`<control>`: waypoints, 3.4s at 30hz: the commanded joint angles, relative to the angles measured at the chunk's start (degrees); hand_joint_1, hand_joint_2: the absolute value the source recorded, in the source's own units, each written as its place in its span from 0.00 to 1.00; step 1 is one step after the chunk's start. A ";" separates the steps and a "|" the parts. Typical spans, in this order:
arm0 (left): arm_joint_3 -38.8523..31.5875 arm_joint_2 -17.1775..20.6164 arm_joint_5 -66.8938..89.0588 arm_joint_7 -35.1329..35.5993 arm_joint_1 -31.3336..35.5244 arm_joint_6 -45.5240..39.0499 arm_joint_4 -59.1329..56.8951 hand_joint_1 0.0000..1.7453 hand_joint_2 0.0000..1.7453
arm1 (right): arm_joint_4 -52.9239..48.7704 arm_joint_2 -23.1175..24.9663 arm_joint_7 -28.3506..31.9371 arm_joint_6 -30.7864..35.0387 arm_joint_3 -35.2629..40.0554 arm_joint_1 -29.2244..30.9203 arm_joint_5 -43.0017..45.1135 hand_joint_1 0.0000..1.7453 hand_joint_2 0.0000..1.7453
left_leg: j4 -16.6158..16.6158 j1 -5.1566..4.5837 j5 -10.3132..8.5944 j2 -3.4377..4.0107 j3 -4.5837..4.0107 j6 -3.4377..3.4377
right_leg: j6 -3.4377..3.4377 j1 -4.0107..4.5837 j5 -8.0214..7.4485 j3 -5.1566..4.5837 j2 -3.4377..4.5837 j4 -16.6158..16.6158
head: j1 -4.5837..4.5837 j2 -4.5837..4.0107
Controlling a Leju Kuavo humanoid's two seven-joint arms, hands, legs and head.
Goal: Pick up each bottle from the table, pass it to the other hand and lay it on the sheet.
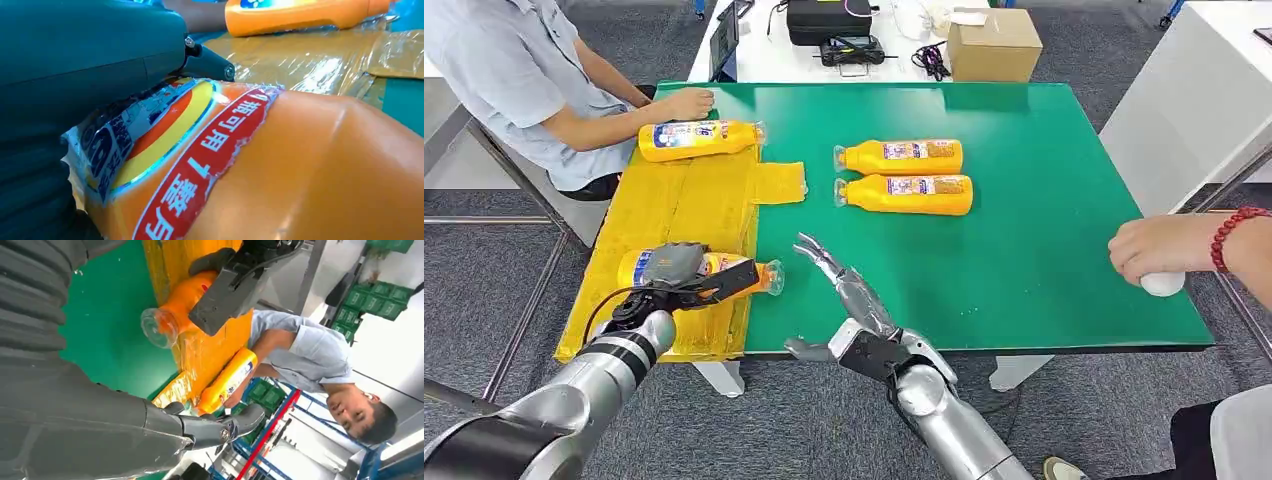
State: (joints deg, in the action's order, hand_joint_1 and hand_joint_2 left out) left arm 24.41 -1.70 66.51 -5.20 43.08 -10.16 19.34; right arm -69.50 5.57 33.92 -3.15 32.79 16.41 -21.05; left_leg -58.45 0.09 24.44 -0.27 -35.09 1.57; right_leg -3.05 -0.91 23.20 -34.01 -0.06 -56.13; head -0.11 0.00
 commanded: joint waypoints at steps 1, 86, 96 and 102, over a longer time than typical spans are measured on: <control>0.14 0.69 -0.25 1.01 -2.69 1.74 -5.02 0.61 1.00 | 4.66 0.09 0.35 -0.31 -0.51 2.59 0.24 0.00 1.00 | 0.17 -0.01 0.06 0.33 0.36 -0.09 | 0.14 0.01 -0.03 0.24 0.31 0.14 | 0.00 0.00; 7.71 -0.88 0.11 -6.46 1.10 2.58 7.42 0.00 1.00 | 4.66 0.48 0.26 1.58 -4.75 0.13 -2.01 0.00 1.00 | -0.01 0.03 0.01 -0.02 -0.13 -0.09 | 0.10 0.03 0.04 -0.13 -0.01 0.01 | 0.00 0.00; 9.10 -0.06 -1.23 -7.66 -0.01 3.00 10.17 0.00 1.00 | 4.13 0.26 0.22 1.60 -4.87 -0.34 -2.16 0.00 1.00 | -0.03 0.04 0.05 0.03 -0.06 -0.12 | 0.15 0.05 0.07 -0.07 0.03 -0.02 | 0.00 0.00; 12.27 2.31 -2.55 -8.06 -2.07 4.72 16.88 0.00 1.00 | 3.44 -0.10 0.16 1.45 -5.30 -1.24 -2.15 0.00 1.00 | -0.01 0.05 0.07 0.03 -0.04 -0.13 | 0.15 0.06 0.08 -0.05 0.03 0.01 | -0.02 0.00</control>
State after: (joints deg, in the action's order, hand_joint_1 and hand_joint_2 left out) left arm 30.68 -3.02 64.63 -12.89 41.55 -7.15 29.76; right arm -66.62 6.56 33.92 -1.51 28.50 14.99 -23.17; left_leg -58.47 0.08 24.40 -0.33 -35.35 1.54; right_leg -3.05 -0.92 23.20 -34.25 -0.08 -56.13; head -0.13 0.00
